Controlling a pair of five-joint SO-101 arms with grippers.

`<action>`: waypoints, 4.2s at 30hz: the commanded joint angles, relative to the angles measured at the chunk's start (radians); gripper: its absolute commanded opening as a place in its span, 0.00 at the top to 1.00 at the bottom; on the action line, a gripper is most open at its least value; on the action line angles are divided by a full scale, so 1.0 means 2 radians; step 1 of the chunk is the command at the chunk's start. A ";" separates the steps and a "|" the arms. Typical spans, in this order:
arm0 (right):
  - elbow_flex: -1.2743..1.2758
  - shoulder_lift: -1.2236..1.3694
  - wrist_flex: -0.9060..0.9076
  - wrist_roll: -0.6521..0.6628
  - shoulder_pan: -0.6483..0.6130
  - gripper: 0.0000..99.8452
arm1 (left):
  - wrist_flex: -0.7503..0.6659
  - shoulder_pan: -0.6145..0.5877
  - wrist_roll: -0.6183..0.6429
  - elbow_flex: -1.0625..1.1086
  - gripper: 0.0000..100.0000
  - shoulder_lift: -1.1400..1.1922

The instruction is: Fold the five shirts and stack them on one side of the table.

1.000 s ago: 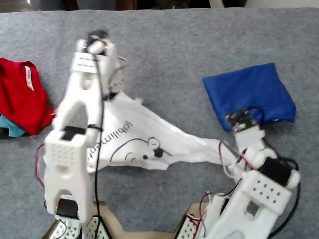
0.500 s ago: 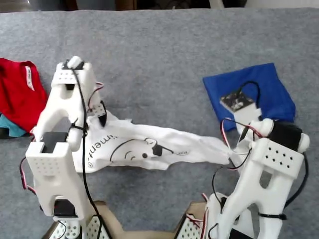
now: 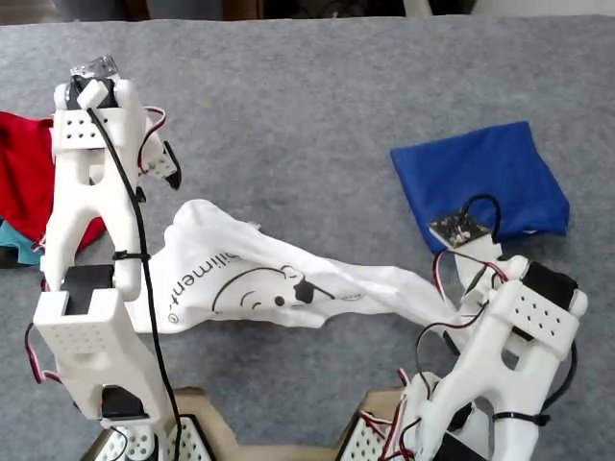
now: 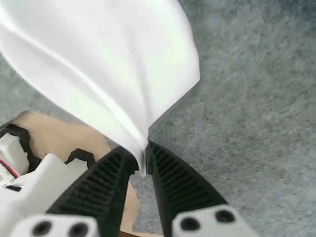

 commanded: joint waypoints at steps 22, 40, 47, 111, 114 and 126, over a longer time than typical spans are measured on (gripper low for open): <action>0.005 0.003 -0.025 0.006 0.005 0.99 | 0.012 0.063 0.108 -0.231 0.80 0.285; 0.007 0.003 -0.037 0.006 0.005 0.99 | 0.011 0.046 0.020 -0.439 0.80 0.280; 0.007 0.003 -0.037 0.006 0.005 0.99 | 0.012 0.120 0.047 -0.372 0.80 0.279; -0.495 0.003 0.015 -0.371 -0.034 0.99 | 0.011 0.053 -0.104 -0.569 0.97 0.031; -0.476 0.013 0.035 -0.371 -0.108 0.99 | 0.011 0.053 -0.105 -0.480 0.97 0.018; -0.486 0.343 0.023 -0.356 -0.363 0.89 | -0.049 -0.080 -0.086 -0.178 0.97 0.019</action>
